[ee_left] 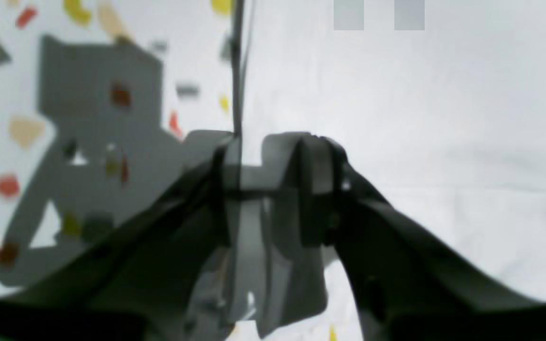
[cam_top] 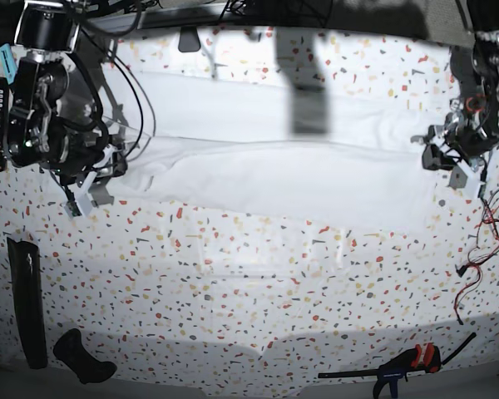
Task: Fold the T-shirt properly
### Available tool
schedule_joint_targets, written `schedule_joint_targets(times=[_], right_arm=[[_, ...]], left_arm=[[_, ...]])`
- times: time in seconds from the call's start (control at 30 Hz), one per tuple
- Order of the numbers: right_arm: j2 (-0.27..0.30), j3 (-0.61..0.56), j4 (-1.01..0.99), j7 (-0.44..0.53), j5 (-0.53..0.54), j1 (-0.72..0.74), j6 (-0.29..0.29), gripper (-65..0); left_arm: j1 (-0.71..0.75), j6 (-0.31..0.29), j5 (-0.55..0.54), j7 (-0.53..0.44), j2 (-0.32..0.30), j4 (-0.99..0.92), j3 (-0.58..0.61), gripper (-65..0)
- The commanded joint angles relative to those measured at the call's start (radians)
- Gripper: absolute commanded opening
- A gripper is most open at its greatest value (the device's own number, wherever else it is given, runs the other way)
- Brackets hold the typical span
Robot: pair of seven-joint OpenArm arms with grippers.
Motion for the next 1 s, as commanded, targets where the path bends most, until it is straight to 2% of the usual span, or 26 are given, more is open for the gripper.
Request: schedule_joint_targets(times=[0.0,0.17,0.4,0.53,0.77,0.9,0.97], right_arm=[[0.011,0.002,-0.005,0.004,-0.011,0.015,-0.014,-37.0],[0.014,0.002,-0.109,0.014,-0.06,0.082,-0.019,-37.0],[0.014,0.002,-0.252,0.014,-0.059,0.244,-0.019,-37.0],[0.014,0.002,-0.273,0.02,-0.059,0.298,-0.019,-37.0],[0.014,0.001,-0.273,0.006,-0.057,0.371,-0.019,-37.0],[0.014,0.001,-0.272,-0.036,-0.011,0.371,-0.014,-37.0],[0.017,0.001,-0.267,-0.062,0.032,0.371,0.02,-37.0]], left_arm=[[-0.008,0.02,0.039,0.045,-0.006,-0.027,0.004,-45.8],[-0.042,0.02,0.038,0.044,-0.006,-0.06,0.004,-45.8],[-0.073,0.024,0.039,0.027,-0.006,-0.06,0.004,-45.8],[-0.08,0.05,0.041,0.021,-0.006,-0.06,0.004,-45.8],[-0.08,0.05,0.04,0.023,-0.006,-0.06,0.004,-45.8],[-0.08,0.05,0.017,0.037,-0.006,-0.059,0.004,-45.8],[-0.08,0.05,-0.008,0.045,-0.006,-0.053,0.004,-45.8]])
